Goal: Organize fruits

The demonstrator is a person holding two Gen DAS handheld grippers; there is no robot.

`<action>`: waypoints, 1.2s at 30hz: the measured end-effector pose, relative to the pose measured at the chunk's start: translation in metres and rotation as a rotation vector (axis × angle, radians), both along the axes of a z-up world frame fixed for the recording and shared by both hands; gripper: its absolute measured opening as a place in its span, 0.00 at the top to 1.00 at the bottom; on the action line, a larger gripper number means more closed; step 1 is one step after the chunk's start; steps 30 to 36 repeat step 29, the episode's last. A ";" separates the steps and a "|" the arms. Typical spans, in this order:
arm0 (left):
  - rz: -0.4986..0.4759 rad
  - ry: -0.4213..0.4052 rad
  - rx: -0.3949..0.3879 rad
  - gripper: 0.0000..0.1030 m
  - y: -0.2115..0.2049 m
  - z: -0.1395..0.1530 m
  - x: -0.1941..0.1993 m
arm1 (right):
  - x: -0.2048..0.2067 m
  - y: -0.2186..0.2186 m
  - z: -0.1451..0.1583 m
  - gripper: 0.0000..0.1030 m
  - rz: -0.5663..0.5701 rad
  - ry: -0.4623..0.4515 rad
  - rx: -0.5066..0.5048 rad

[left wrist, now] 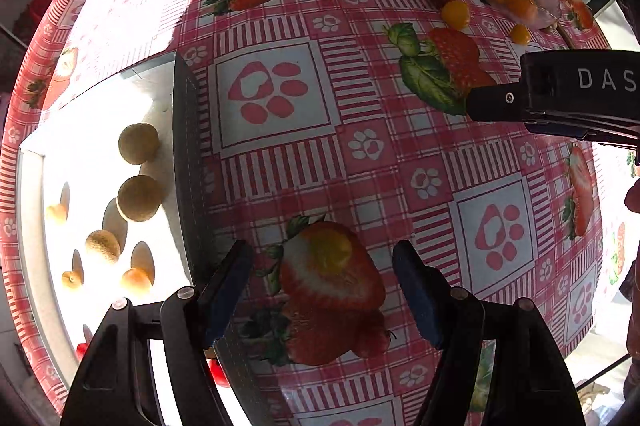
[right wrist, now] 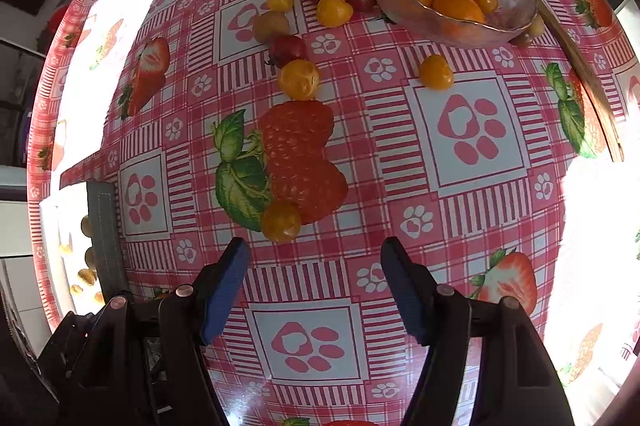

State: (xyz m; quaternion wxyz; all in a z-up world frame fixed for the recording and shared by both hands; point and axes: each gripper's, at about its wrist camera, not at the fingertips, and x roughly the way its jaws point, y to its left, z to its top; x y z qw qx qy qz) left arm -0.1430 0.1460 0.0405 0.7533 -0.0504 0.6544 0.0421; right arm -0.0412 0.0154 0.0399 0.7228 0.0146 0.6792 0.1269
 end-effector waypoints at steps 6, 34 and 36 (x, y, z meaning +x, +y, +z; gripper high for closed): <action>0.011 0.001 0.027 0.29 -0.007 -0.003 0.001 | 0.008 0.026 -0.008 0.41 0.061 -0.027 -0.025; 0.052 -0.054 -0.202 0.79 0.017 0.033 -0.009 | -0.021 0.013 0.005 0.76 0.029 0.011 0.063; 0.052 -0.054 -0.202 0.79 0.017 0.033 -0.009 | -0.021 0.013 0.005 0.76 0.029 0.011 0.063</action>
